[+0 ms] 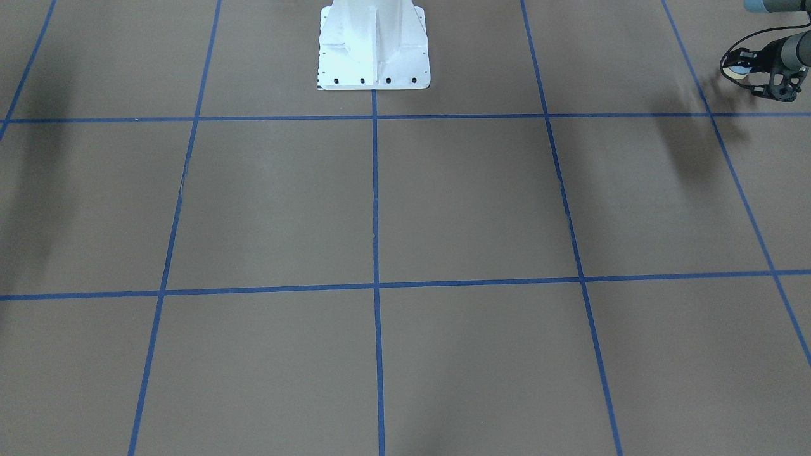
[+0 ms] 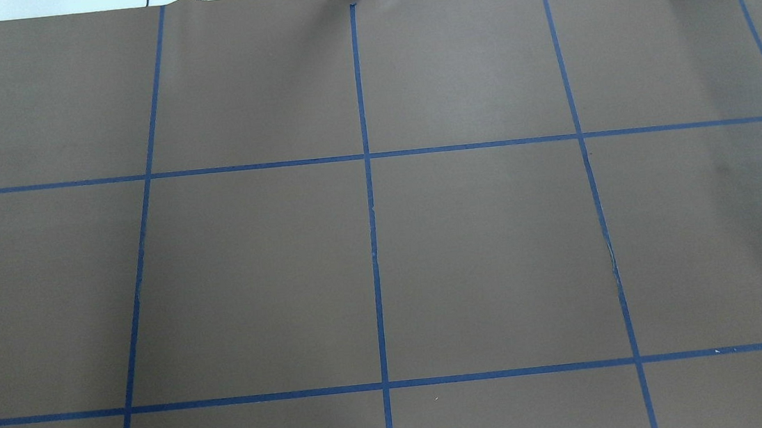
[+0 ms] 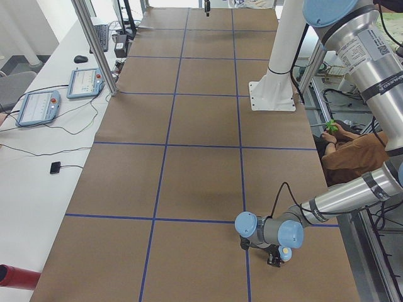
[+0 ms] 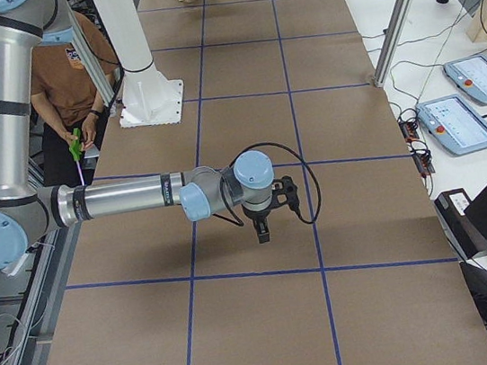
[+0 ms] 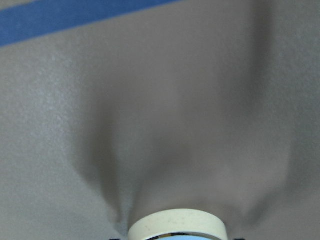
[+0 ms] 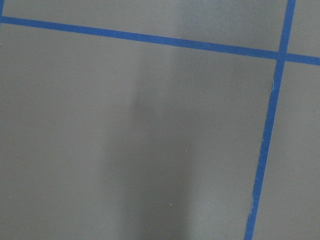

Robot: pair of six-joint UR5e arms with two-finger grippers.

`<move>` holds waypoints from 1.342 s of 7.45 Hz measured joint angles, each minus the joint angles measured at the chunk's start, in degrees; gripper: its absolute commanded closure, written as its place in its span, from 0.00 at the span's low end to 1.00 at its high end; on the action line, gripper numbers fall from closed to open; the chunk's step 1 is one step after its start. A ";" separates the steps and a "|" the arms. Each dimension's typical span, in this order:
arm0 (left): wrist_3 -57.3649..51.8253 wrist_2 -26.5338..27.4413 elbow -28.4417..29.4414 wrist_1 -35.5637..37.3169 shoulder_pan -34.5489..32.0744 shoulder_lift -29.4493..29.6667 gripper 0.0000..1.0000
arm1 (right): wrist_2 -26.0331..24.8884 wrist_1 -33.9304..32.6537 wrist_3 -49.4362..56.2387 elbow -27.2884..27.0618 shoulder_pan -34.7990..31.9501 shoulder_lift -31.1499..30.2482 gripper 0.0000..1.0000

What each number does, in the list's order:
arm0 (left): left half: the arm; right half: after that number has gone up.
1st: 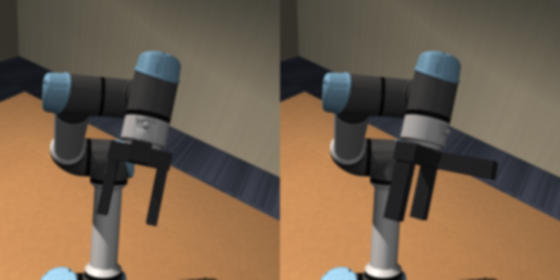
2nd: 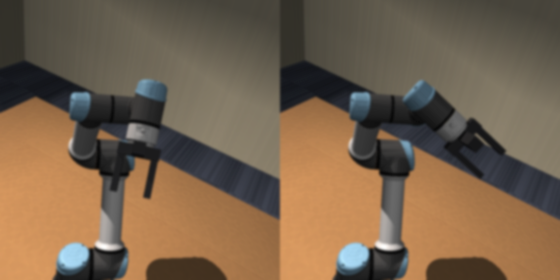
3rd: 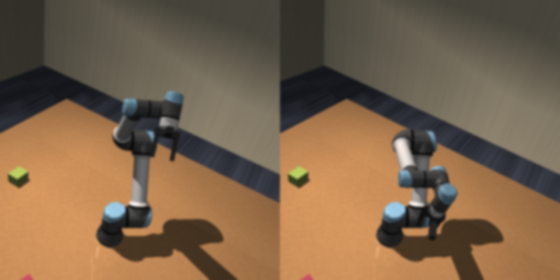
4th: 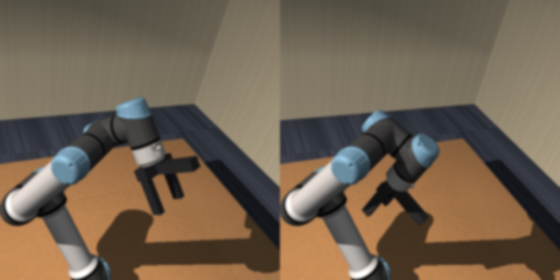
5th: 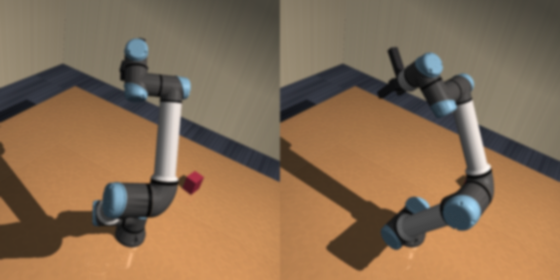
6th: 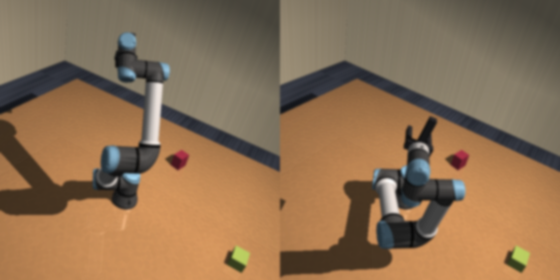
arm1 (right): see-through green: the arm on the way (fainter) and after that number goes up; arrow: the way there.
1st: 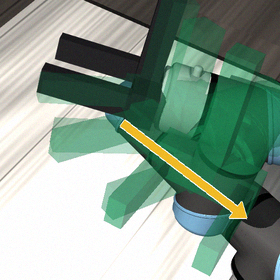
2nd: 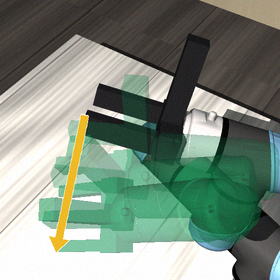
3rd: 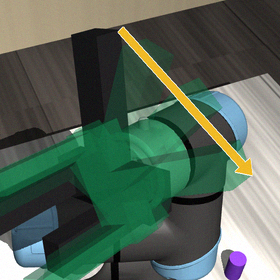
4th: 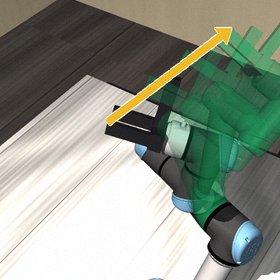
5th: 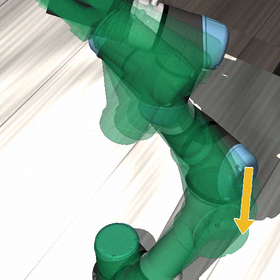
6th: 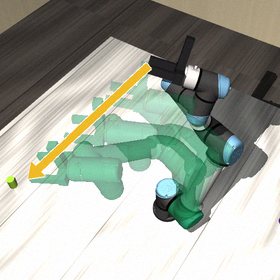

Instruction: Place and press bell with both arms

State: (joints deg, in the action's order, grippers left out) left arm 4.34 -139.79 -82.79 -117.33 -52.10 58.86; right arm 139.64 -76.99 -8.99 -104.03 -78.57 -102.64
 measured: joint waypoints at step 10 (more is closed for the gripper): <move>11.90 -6.11 -23.86 1.83 -0.10 -5.52 0.98 | 0.10 -0.11 -0.06 0.61 0.00 0.58 0.00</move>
State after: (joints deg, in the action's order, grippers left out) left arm 16.24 -145.90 -106.64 -115.50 -52.20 53.33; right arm 139.75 -77.10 -9.05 -103.41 -78.58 -102.06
